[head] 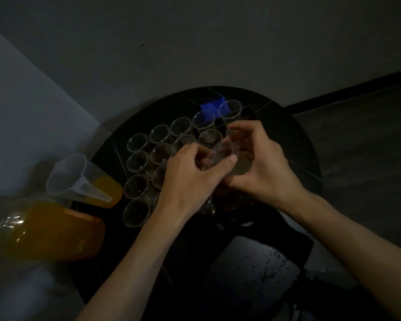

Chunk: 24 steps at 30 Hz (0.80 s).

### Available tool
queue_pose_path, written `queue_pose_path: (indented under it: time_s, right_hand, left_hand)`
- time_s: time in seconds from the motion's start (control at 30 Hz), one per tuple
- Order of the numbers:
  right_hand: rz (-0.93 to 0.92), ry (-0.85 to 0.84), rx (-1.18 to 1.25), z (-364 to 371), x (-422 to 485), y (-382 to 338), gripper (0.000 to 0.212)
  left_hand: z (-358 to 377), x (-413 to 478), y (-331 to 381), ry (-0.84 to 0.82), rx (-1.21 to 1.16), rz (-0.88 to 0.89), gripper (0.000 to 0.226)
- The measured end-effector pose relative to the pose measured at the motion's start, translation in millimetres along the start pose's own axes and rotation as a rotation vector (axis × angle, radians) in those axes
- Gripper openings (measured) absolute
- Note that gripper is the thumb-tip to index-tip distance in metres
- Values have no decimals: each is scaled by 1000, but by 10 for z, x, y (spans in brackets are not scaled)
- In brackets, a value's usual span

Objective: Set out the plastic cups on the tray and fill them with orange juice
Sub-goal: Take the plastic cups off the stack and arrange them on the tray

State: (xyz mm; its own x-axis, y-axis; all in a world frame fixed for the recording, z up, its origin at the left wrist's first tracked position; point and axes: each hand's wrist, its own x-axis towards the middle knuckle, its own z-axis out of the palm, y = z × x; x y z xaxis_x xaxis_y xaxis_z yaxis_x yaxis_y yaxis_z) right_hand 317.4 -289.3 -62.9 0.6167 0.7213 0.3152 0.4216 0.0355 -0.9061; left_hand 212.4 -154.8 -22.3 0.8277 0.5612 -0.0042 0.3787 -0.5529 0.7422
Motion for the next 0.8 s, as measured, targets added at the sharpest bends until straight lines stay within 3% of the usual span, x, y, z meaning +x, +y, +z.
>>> queue_pose_path:
  time_s: [0.2, 0.37, 0.47, 0.6, 0.8]
  right_hand:
    - [8, -8, -70, -45, -16, 48, 87]
    - [15, 5, -125, -122, -56, 103, 101]
    - [26, 33, -125, -223, -98, 143, 101]
    - [30, 122, -95, -374, -147, 199, 98]
    - [79, 194, -62, -626, -209, 287, 97]
  left_hand:
    - [-37, 4, 11, 28, -88, -35, 46]
    - [-250, 20, 10, 90, -114, -12, 57]
    - [-346, 23, 9, 139, -159, -21, 48]
    - [-332, -7, -70, 192, -132, 3, 50]
    - [-23, -143, -168, 138, -50, 53, 46]
